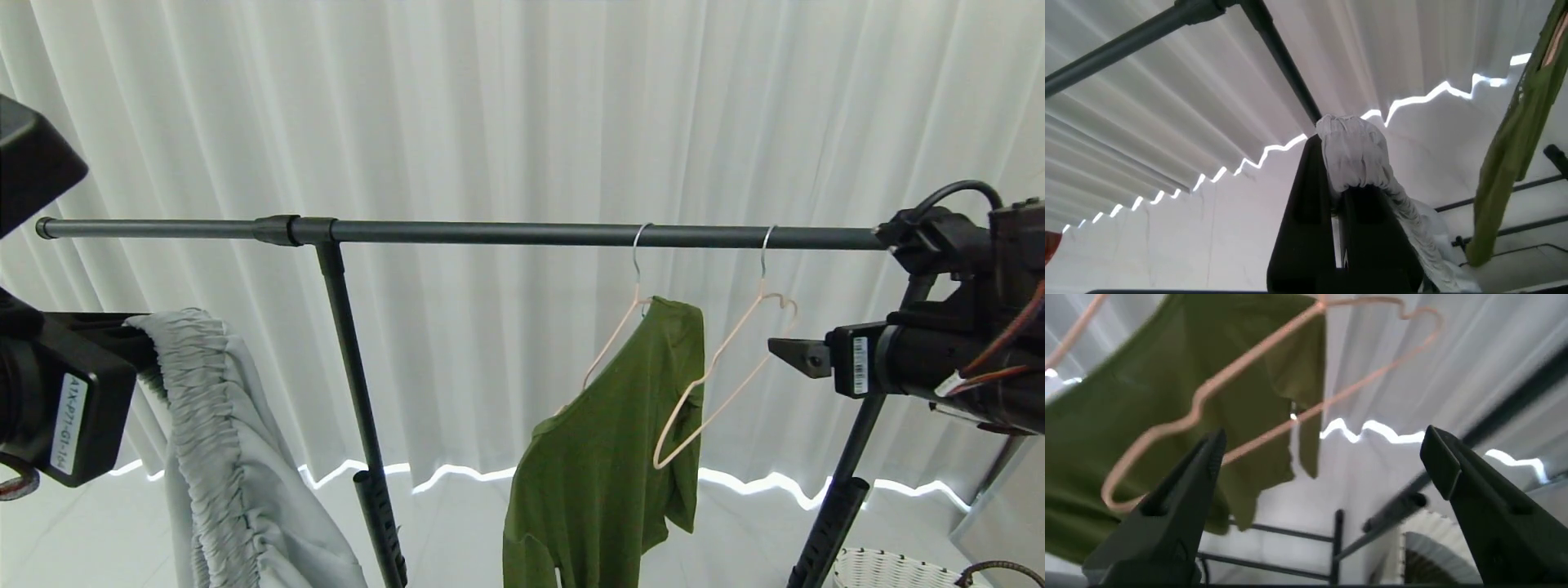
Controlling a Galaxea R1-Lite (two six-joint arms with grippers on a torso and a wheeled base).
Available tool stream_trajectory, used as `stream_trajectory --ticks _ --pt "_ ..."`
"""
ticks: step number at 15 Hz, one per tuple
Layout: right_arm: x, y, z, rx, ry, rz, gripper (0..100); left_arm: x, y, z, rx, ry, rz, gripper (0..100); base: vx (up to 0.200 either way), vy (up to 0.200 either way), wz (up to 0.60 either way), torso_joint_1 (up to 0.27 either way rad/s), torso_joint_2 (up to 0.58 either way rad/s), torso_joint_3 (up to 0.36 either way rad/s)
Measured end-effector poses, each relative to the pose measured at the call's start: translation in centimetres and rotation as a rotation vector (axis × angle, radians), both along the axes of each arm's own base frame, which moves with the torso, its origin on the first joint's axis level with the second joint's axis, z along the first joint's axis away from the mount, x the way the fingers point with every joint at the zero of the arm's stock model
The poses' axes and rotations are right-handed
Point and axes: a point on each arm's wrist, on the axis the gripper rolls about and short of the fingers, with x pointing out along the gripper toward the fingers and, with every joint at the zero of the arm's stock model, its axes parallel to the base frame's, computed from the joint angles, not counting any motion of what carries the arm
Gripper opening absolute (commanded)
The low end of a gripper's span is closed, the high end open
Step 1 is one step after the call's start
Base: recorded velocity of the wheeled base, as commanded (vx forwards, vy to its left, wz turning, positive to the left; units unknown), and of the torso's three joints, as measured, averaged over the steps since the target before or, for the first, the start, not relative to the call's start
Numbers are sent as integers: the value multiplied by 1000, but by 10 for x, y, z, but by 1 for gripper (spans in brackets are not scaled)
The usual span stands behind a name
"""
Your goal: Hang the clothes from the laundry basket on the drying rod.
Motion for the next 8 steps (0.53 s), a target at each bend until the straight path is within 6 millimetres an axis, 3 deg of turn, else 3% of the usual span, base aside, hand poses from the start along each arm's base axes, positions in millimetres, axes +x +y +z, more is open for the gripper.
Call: stream_trajectory --ticks 8 --pt "43 29 -24 22 78 -32 100 -1 0 0 -1 -6 -3 0 0 0 0 0 0 0"
